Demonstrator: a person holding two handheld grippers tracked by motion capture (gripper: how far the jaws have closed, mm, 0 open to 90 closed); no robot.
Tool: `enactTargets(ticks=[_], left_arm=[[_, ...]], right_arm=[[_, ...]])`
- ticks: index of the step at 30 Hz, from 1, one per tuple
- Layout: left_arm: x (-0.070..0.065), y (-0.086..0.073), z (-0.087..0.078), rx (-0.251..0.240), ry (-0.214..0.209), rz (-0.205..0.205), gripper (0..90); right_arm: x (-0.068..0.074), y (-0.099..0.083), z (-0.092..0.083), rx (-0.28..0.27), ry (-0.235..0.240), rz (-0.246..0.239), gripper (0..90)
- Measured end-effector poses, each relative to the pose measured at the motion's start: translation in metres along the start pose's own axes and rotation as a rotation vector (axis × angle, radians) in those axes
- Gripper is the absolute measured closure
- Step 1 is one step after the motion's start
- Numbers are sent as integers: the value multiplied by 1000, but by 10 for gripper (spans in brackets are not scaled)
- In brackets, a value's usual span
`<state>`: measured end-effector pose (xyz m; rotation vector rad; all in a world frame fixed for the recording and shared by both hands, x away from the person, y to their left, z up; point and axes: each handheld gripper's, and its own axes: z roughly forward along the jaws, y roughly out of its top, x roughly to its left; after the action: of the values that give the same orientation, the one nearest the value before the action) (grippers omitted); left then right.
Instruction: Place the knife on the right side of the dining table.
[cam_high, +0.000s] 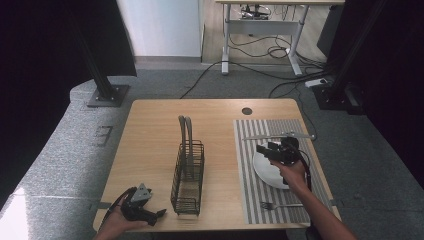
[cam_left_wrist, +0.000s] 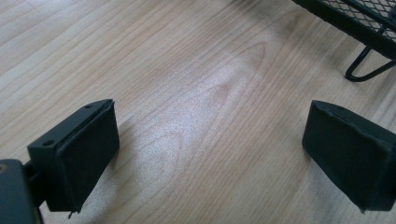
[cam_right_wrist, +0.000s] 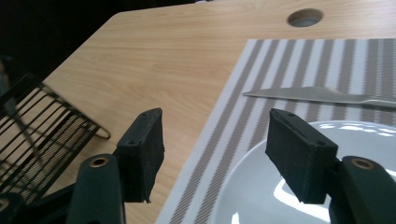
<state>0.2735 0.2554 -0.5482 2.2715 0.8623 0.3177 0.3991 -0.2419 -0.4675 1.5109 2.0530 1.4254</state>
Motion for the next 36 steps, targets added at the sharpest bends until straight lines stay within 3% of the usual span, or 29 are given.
enactTargets(ticks=[13, 22, 31, 36], left_arm=[[0, 0, 0, 0, 0, 0, 37], [0, 0, 0, 0, 0, 0, 37], [0, 0, 0, 0, 1, 0, 37], [0, 0, 0, 0, 1, 0, 37]], right_arm=[[50, -25, 4, 38, 125, -87, 362], [66, -46, 16, 83, 144, -129, 362], [92, -65, 35, 141, 174, -219, 360], [94, -68, 36, 149, 175, -227, 360]])
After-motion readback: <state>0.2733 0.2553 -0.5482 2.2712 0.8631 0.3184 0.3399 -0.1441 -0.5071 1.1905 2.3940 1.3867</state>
